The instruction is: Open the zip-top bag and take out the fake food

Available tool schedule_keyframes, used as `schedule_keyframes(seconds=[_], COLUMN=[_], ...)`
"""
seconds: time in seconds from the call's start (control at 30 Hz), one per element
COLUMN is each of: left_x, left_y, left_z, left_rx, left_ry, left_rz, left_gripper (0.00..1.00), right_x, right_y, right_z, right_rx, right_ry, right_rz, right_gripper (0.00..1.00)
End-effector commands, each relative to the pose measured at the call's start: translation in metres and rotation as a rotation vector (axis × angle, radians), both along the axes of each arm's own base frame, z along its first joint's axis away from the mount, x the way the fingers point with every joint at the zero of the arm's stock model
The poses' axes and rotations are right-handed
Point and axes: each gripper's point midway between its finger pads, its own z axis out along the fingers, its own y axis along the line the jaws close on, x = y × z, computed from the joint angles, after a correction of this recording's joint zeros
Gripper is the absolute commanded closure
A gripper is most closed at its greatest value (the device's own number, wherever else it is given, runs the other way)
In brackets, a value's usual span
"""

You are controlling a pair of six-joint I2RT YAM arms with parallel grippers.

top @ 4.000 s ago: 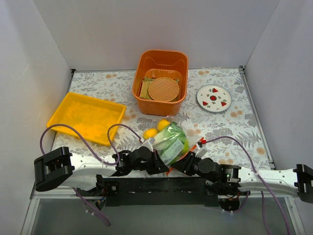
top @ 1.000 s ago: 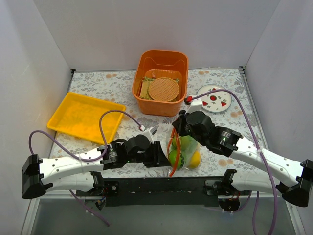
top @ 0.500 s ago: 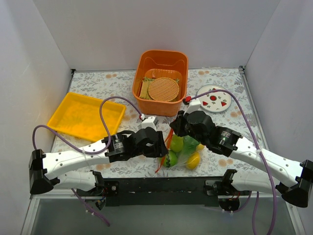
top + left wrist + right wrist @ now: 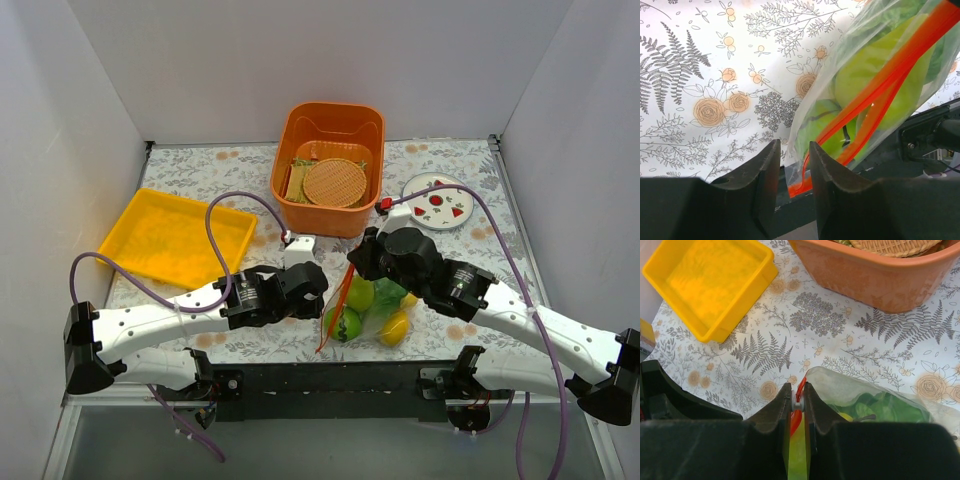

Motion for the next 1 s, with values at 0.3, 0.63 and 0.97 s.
schedule_keyframes(seconds=[0.3, 0.63, 0.97], left_x=[0.006, 0.009, 0.006], left_y=[-0.012, -0.015, -0.019], left_z=[0.017, 0.0, 0.005], left_rx=[-0.05, -0.015, -0.055], left_ry=[-0.076, -0.08, -0.085], left_rz=[-0.061, -0.068, -0.097], left_gripper=[0.71, 0.71, 0.71], right_x=[0.002, 0.001, 0.001], right_y=[0.006, 0.008, 0.007], right_z=[0.02, 0.021, 0.02], right_rx=[0.078, 0.085, 0.082], right_ry=[-0.042, -0.04, -0.036], right_rz=[0.013, 0.022, 0.018], right_gripper=[0.99, 0.99, 0.99])
